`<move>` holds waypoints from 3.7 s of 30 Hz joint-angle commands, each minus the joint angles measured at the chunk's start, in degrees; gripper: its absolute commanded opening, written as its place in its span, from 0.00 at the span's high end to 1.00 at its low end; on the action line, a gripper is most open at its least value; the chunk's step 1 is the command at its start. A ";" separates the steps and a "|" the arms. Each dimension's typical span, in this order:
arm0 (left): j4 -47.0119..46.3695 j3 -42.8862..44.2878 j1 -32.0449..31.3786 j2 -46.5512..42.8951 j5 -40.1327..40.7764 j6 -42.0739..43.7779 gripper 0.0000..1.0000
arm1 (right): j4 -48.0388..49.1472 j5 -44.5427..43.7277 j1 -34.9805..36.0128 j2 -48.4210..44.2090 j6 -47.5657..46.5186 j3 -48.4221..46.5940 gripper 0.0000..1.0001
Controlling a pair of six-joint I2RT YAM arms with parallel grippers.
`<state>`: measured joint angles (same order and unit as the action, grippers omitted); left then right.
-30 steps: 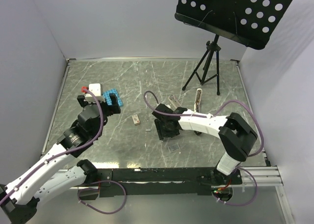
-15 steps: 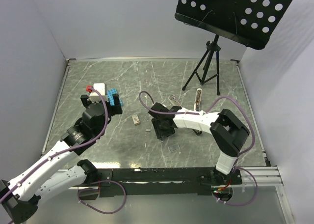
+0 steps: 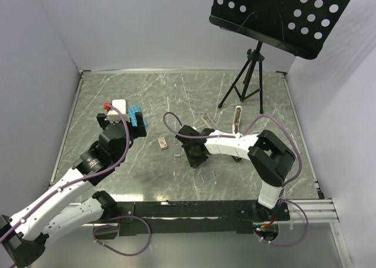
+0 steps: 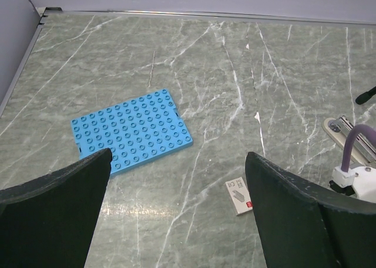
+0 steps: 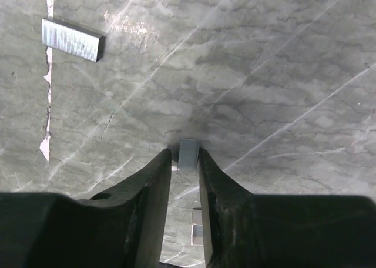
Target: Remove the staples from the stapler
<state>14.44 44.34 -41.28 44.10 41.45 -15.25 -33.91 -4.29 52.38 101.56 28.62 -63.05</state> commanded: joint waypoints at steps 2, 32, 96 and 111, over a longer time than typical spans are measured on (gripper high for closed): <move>-1.43 1.72 -0.12 0.29 0.21 0.57 0.01 | -2.38 -2.73 1.76 0.75 0.29 -2.87 0.69; -1.60 1.54 -0.21 -0.15 0.91 0.39 0.01 | -5.46 -3.00 2.20 -11.55 -3.66 3.54 0.76; -1.17 1.81 -0.12 0.82 0.12 0.04 0.01 | -4.15 -1.33 2.29 -19.91 0.38 16.20 0.78; -1.25 1.81 -0.12 0.82 0.30 -0.05 0.01 | -4.76 -2.21 2.46 -20.43 0.47 14.89 0.65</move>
<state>14.46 44.34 -41.28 44.88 41.43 -15.31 -37.34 -5.10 54.26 82.91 28.64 -46.59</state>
